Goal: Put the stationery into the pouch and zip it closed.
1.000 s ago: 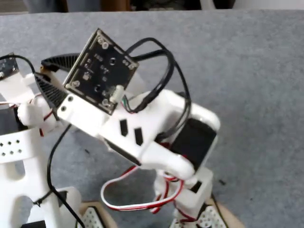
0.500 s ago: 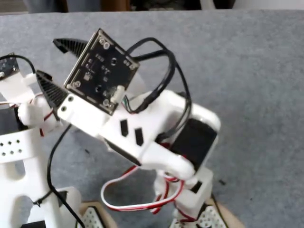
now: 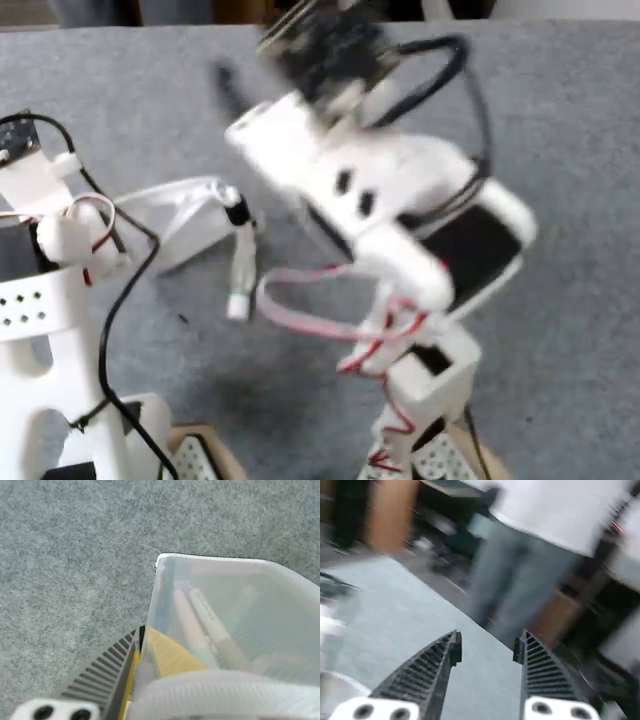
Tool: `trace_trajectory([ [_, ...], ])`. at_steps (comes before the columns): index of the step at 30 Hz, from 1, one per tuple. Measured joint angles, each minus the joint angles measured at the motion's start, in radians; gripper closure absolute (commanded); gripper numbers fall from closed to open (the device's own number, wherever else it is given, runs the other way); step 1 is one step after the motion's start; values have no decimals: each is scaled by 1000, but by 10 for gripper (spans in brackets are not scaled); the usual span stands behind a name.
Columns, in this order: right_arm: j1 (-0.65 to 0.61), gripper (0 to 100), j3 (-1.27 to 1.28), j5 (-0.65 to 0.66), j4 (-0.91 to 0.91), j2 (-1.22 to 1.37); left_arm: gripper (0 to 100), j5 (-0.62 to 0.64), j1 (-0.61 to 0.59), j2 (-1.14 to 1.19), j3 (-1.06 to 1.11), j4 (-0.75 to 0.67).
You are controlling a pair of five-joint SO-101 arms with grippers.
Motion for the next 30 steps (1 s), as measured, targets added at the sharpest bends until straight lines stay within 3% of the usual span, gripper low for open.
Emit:
trace_trajectory([
  [5,226,811,0,0,6,31,971,0,0,0,0,0],
  [12,376,811,0,0,9,126,971,0,-15,0,0,-2],
  [17,391,811,86,-9,9,282,971,3,-63,0,0,-2],
  [24,394,811,313,-226,9,486,971,3,-123,0,0,-2],
  [30,393,807,316,-272,9,614,971,3,-126,0,0,-3],
])
